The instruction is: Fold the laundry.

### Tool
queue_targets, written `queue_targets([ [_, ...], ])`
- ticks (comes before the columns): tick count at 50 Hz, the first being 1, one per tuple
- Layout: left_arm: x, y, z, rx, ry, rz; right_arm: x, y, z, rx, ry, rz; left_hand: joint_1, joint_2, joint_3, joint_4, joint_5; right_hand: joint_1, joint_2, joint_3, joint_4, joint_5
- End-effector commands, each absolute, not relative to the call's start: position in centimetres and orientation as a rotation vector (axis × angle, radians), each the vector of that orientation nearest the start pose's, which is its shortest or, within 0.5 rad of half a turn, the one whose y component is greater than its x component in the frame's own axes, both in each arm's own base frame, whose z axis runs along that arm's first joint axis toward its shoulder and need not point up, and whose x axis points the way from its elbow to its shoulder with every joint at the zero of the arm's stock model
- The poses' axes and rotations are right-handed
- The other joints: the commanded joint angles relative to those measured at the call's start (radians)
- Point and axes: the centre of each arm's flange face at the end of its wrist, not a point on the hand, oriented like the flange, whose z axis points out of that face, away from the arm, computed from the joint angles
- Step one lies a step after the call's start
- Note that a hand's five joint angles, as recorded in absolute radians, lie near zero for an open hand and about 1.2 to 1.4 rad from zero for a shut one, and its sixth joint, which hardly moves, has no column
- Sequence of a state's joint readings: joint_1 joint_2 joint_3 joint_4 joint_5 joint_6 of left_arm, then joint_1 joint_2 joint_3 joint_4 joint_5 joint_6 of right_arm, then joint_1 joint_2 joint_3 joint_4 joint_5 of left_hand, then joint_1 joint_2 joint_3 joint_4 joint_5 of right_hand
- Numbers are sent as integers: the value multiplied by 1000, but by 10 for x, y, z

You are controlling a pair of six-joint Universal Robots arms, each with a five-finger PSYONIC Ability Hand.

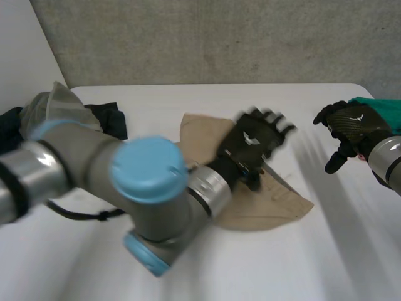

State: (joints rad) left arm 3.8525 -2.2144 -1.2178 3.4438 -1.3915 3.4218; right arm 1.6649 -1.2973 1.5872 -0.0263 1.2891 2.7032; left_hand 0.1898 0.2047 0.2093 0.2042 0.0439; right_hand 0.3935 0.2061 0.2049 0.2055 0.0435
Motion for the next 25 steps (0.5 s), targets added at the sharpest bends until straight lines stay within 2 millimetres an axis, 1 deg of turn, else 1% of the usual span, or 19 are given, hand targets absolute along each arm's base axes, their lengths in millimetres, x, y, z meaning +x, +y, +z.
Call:
queue_targets([
  [1, -351, -192, 263, -973, -1707, 2047, 200, -300, 239, -1065, 2190, -1894, -15, -30, -35, -30, -44, -219, -32, -30, -31, -43],
  [2, -342, -190, 258, -975, -1761, 2037, 202, -296, 240, -1100, 2187, -1874, -9, -24, -29, -24, -38, -219, -32, -30, -31, -43],
  [3, -331, -186, 249, -995, -1833, 2004, 204, -286, 239, -1180, 2192, -1818, 20, 6, 1, 6, -8, -219, -32, -30, -31, -43],
  [5, -318, -182, 238, -1030, -1917, 1953, 204, -277, 235, -1261, 2215, -1739, 41, 26, 22, 27, 12, -219, -32, -30, -31, -43],
  [6, -306, -181, 225, -1059, -2003, 1901, 204, -268, 226, -1337, 2244, -1640, 163, 148, 144, 149, 135, -219, -32, -30, -31, -43],
  [7, -300, -182, 219, -1071, -2046, 1877, 205, -263, 222, -1375, 2256, -1588, 226, 211, 206, 211, 197, -219, -32, -30, -31, -43],
  [9, -289, -185, 207, -1093, -2131, 1827, 207, -253, 214, -1455, 2255, -1494, 276, 261, 256, 261, 247, -219, -32, -30, -31, -43],
  [10, -278, -191, 197, -1088, -2207, 1785, 209, -243, 206, -1522, 2250, -1412, 328, 314, 309, 314, 300, -219, -32, -30, -31, -43],
  [13, -264, -199, 183, -1075, -2306, 1711, 212, -235, 193, -1577, 2236, -1355, 394, 379, 374, 379, 365, -178, 9, 11, 10, -2],
  [14, -257, -205, 173, -1062, -2351, 1659, 212, -235, 185, -1578, 2232, -1358, 391, 376, 371, 376, 362, -175, 12, 14, 13, 1],
  [16, -253, -210, 163, -1049, -2381, 1607, 213, -237, 178, -1566, 2229, -1375, 373, 358, 354, 359, 344, -169, 18, 20, 19, 6],
  [17, -251, -217, 154, -1033, -2396, 1564, 213, -238, 171, -1552, 2223, -1403, 341, 326, 322, 327, 312, -140, 47, 49, 48, 36],
  [19, -251, -223, 146, -1026, -2390, 1536, 214, -240, 166, -1536, 2215, -1436, 294, 279, 274, 280, 265, -131, 56, 58, 57, 45],
  [22, -257, -234, 137, -1019, -2353, 1525, 217, -243, 157, -1492, 2204, -1481, 253, 238, 233, 238, 224, -131, 56, 58, 57, 45],
  [24, -260, -239, 133, -1008, -2335, 1540, 219, -243, 153, -1481, 2196, -1494, 253, 238, 233, 238, 224, -143, 45, 46, 45, 33],
  [25, -262, -245, 131, -994, -2317, 1573, 220, -245, 150, -1467, 2190, -1512, 253, 238, 233, 238, 224, -143, 45, 46, 45, 33],
])
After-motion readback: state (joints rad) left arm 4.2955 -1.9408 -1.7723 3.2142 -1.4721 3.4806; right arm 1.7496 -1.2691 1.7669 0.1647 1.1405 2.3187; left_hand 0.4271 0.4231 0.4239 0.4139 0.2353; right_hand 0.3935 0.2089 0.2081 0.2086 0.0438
